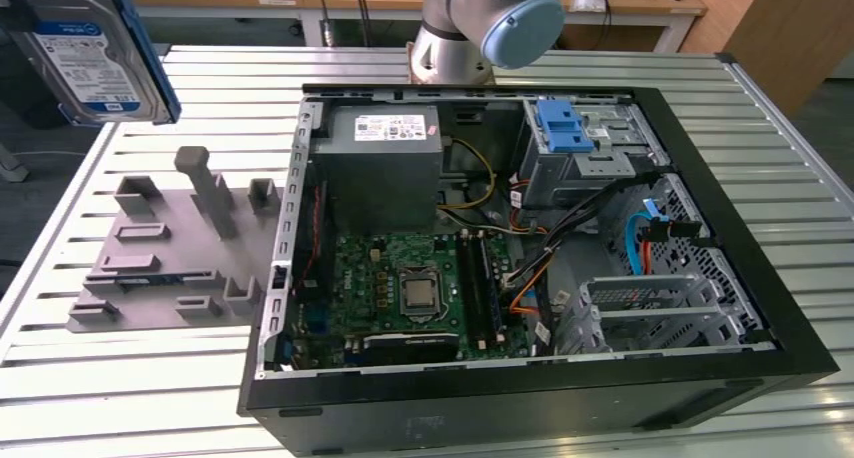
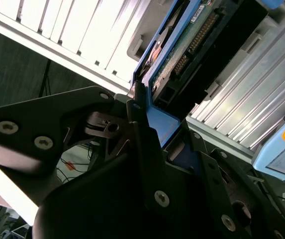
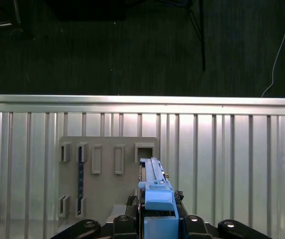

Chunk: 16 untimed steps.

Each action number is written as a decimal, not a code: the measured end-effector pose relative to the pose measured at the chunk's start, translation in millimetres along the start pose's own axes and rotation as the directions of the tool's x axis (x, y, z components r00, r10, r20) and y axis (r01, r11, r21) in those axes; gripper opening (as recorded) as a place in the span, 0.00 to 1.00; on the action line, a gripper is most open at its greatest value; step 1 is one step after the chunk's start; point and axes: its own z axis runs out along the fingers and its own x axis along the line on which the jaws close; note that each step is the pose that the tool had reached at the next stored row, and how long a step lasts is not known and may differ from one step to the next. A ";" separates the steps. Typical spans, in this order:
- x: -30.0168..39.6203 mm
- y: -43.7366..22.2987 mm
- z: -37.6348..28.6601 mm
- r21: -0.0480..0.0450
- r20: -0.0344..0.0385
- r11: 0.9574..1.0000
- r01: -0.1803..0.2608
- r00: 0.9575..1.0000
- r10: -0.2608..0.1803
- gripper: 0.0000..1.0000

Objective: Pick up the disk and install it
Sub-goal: 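Pick up the disk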

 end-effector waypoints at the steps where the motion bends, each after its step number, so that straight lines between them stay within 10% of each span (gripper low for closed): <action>1: 0.0 0.0 -0.3 0.000 0.000 1.000 0.000 1.000 0.000 0.36; 16: 0.0 0.1 -5.1 0.000 0.000 1.000 0.000 1.000 0.000 0.36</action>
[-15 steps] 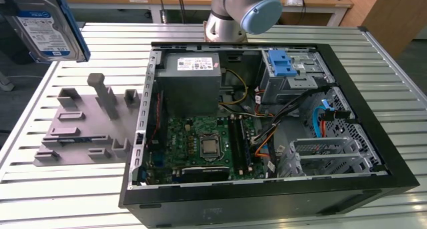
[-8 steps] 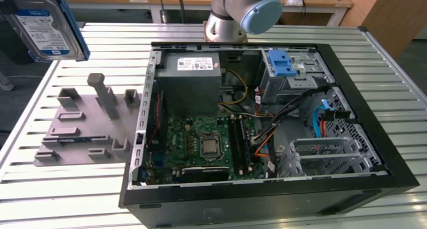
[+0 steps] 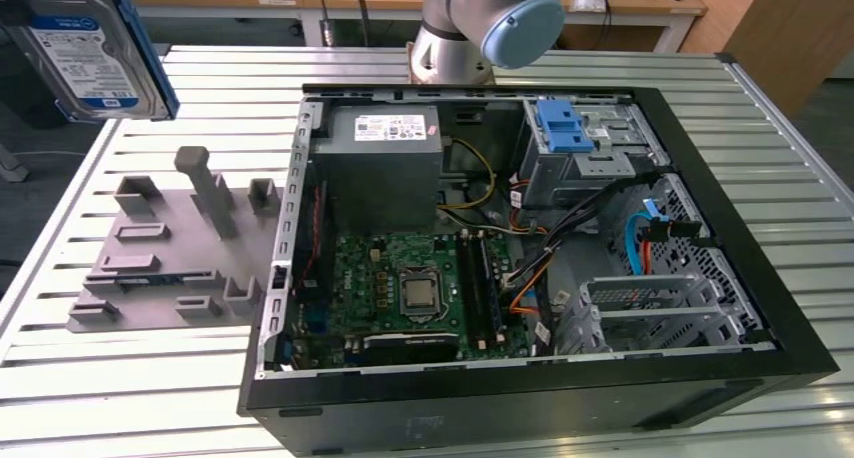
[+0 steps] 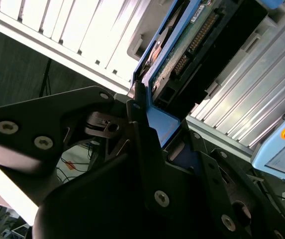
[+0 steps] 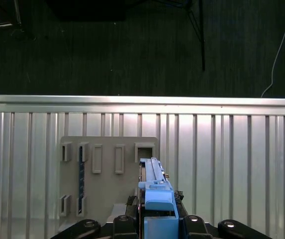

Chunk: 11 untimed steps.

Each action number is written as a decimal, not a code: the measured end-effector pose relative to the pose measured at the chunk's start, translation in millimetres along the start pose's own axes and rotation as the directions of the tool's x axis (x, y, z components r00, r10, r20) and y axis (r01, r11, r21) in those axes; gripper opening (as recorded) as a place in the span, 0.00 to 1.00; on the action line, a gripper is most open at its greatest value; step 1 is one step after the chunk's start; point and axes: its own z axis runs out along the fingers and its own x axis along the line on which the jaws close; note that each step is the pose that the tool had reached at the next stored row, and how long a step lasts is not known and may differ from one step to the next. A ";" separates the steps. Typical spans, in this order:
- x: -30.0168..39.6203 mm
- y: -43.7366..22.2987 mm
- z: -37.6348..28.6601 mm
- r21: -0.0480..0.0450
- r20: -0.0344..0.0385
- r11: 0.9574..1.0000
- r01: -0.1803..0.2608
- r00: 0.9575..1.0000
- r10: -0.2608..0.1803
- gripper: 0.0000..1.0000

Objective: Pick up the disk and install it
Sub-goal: 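Pick up the disk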

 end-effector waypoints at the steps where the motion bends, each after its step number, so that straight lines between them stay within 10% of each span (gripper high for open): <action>1: 0.0 0.0 -0.3 0.000 0.000 1.000 0.000 1.000 0.000 0.36; 11: 0.0 0.0 -2.8 0.000 0.000 1.000 0.000 1.000 0.000 0.36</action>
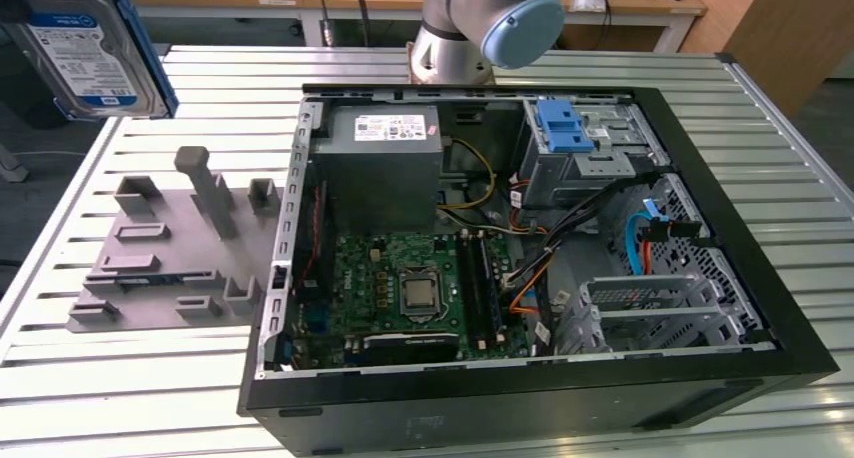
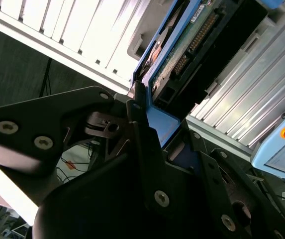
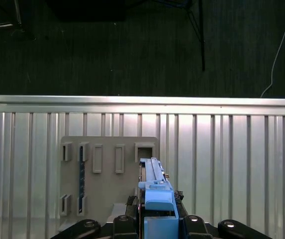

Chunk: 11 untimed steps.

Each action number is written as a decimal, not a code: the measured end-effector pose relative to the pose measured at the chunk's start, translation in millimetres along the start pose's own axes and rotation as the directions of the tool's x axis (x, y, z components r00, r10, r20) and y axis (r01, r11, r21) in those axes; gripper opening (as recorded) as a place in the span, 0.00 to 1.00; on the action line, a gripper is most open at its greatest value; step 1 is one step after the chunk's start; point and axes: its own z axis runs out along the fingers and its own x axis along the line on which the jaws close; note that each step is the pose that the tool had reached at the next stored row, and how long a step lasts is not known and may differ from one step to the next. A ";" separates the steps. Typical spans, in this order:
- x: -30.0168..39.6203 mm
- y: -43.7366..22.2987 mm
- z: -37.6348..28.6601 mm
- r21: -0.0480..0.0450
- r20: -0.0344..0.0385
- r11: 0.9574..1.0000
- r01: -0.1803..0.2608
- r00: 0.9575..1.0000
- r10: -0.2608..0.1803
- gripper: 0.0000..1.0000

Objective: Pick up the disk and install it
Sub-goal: 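Pick up the disk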

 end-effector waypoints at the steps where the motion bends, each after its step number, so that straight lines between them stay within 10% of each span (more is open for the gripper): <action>1: 0.0 0.0 -0.3 0.000 0.000 1.000 0.000 1.000 0.000 0.36; 11: 0.0 0.1 -3.1 0.000 0.000 1.000 0.000 1.000 0.000 0.36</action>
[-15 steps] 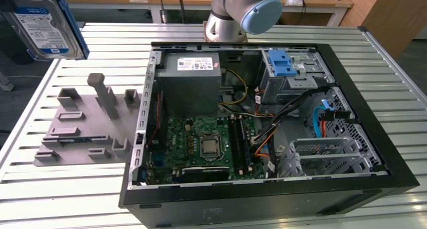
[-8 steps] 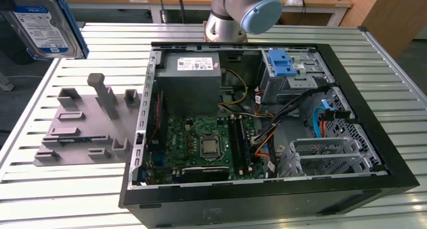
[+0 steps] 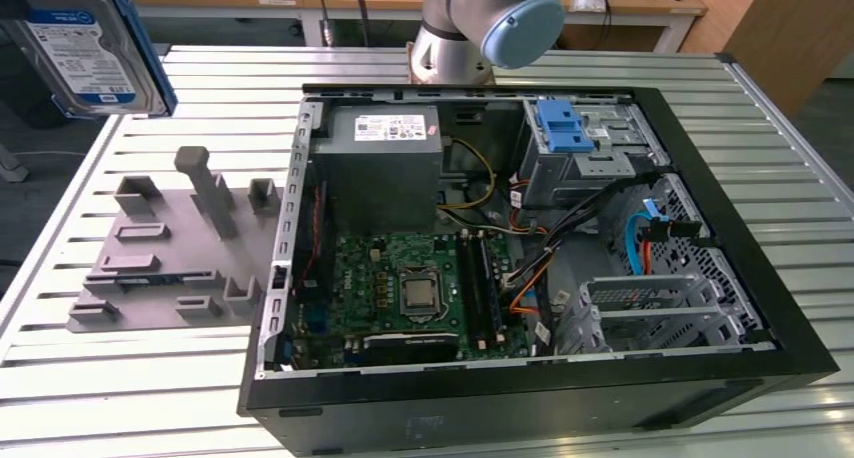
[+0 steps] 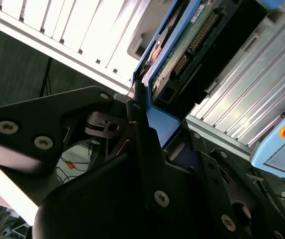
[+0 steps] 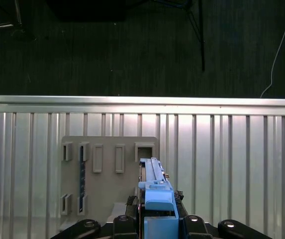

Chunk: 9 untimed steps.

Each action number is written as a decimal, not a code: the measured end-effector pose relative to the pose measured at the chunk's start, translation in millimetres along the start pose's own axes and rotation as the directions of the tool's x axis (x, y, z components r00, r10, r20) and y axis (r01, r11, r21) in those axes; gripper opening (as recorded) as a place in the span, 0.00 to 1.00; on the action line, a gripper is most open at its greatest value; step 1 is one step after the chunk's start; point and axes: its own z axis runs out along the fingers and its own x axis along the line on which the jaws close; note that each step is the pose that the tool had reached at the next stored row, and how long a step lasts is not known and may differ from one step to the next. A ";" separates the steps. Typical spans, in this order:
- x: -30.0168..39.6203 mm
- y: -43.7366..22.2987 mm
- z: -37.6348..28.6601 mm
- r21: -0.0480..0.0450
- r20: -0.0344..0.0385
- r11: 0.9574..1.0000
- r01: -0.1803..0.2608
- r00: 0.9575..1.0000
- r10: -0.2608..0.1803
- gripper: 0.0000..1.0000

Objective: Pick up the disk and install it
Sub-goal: 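Pick up the disk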

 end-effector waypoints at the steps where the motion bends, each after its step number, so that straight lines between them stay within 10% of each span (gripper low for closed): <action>1: 0.0 0.0 -0.2 0.000 0.000 1.000 0.000 1.000 0.000 0.36; 9: 0.0 0.0 -2.4 0.000 0.000 1.000 0.000 1.000 0.000 0.36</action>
